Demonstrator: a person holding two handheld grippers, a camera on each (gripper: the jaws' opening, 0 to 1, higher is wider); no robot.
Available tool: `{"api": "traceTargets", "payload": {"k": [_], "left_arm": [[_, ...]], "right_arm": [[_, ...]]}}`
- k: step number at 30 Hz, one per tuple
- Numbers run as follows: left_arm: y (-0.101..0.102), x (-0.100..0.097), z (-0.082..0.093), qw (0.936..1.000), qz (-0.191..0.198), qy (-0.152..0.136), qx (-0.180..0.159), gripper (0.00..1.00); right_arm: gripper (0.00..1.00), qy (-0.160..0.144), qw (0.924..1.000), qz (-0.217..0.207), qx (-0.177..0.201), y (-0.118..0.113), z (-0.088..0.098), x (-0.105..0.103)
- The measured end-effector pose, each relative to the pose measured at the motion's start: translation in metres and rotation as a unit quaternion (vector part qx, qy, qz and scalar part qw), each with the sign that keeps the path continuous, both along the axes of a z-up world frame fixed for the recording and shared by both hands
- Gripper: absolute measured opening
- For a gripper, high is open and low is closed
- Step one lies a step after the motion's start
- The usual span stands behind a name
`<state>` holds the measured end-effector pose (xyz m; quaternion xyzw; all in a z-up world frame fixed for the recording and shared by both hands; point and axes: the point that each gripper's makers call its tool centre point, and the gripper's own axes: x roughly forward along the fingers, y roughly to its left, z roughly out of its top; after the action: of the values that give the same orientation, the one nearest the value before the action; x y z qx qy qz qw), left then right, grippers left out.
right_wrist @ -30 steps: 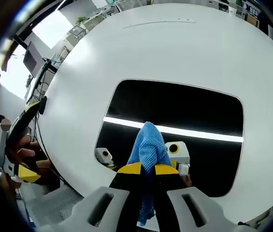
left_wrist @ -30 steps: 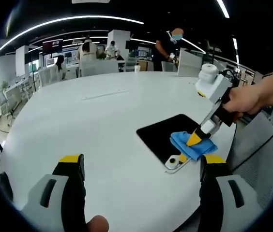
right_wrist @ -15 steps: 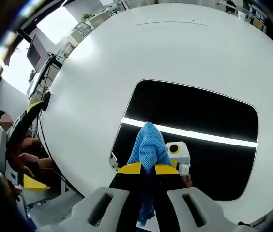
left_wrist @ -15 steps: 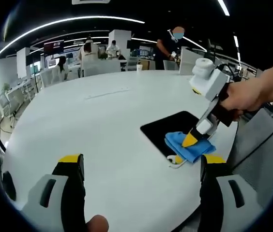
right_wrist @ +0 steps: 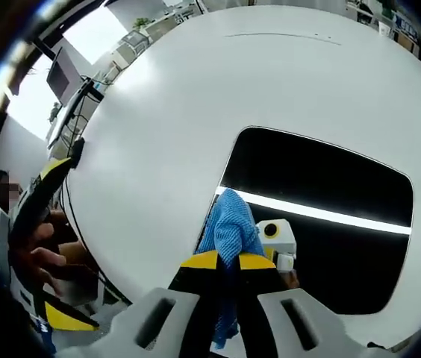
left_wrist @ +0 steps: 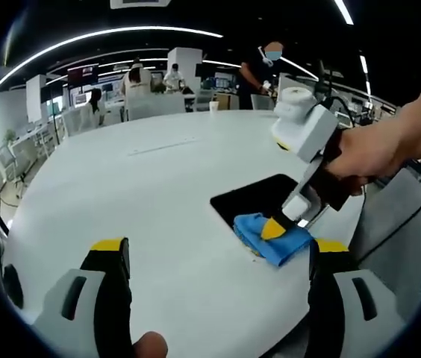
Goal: Wipe the mirror surface with the cleaning cloth until all visible marks leave the cleaned area.
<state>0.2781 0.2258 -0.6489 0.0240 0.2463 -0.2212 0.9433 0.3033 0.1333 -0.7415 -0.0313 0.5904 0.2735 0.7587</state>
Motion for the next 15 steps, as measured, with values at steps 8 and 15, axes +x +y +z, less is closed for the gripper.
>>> {"api": "traceTargets", "payload": {"k": [8, 15], "left_arm": [[0.0025, -0.0002, 0.0019, 0.9999, 0.009, 0.002, -0.009, 0.99], [0.0042, 0.0002, 0.0012, 0.9999, 0.006, 0.004, -0.007, 0.99]], "right_arm": [[0.01, -0.004, 0.9999, 0.012, -0.004, 0.0105, 0.0005, -0.0015], [0.02, -0.004, 0.9999, 0.016, -0.002, 0.0109, 0.0009, -0.0021]]}}
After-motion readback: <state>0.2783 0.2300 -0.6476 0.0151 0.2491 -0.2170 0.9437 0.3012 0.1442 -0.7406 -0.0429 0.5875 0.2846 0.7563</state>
